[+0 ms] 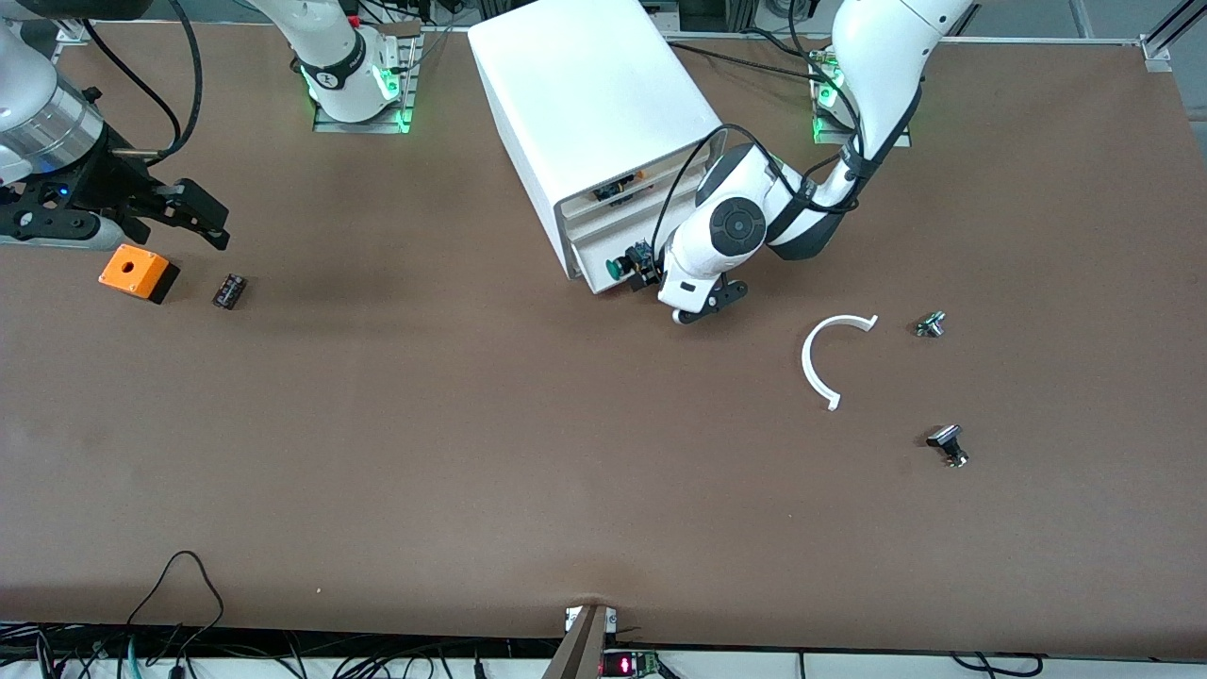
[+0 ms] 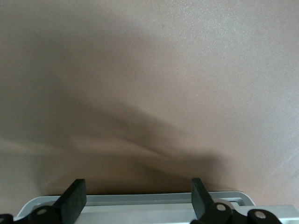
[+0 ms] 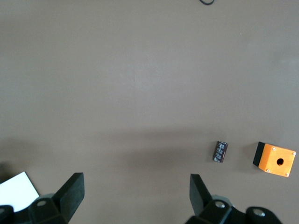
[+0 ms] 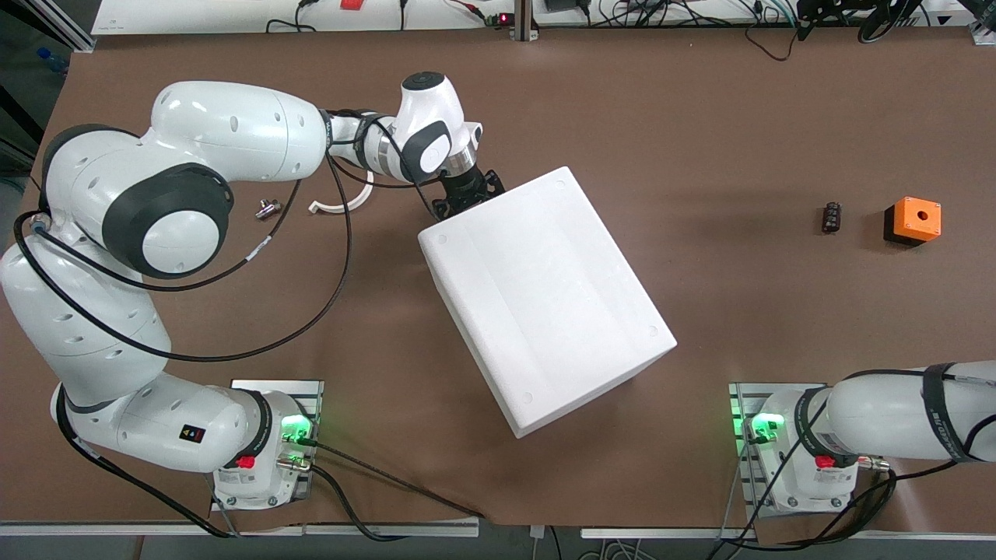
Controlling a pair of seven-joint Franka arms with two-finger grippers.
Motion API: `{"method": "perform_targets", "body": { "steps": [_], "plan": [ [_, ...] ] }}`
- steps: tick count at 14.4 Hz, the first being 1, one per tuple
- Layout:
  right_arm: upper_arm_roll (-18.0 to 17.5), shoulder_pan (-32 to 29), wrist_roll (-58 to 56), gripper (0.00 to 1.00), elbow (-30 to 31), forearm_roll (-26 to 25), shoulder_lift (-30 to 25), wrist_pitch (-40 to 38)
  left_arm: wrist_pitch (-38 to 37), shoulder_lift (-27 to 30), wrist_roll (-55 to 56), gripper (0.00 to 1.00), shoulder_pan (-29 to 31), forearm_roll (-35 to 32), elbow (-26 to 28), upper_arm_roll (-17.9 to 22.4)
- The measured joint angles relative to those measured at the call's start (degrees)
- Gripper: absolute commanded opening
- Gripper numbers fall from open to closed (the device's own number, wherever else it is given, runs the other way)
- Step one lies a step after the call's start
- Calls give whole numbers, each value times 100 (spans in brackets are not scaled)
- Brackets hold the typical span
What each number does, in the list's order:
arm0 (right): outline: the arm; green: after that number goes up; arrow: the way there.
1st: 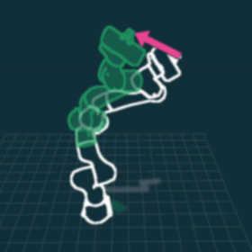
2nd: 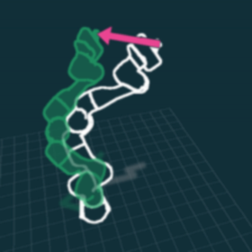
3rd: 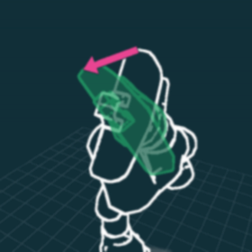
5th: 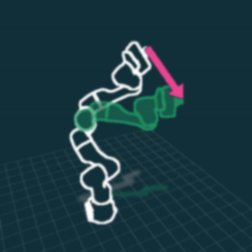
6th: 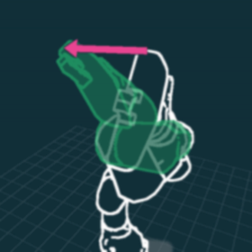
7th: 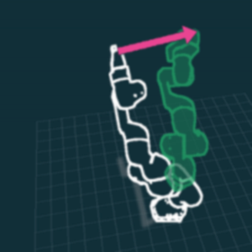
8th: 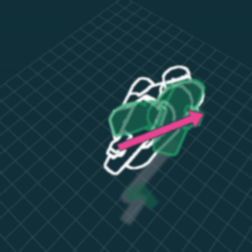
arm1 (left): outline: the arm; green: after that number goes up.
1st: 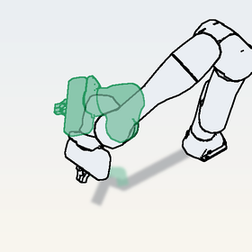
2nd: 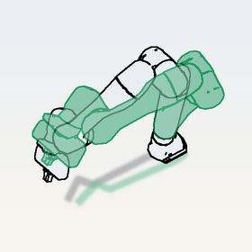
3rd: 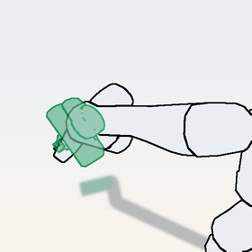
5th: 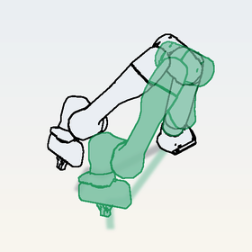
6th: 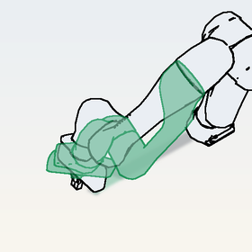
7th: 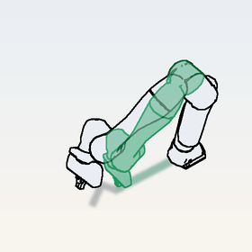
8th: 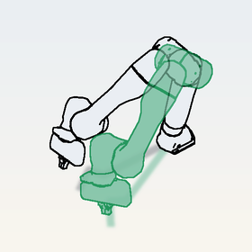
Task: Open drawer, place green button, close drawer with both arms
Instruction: 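Push the drawer closed with the left gripper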
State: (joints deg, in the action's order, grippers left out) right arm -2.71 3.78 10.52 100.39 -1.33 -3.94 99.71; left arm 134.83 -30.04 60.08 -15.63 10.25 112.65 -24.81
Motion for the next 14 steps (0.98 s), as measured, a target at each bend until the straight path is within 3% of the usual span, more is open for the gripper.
{"method": "perform_targets", "body": {
  "steps": [14],
  "plan": [
    [-47, -12, -3, 100, -37, 0, -108, -122, 228, 0, 139, 99, -1, 106, 267, -493]
  ]
}}
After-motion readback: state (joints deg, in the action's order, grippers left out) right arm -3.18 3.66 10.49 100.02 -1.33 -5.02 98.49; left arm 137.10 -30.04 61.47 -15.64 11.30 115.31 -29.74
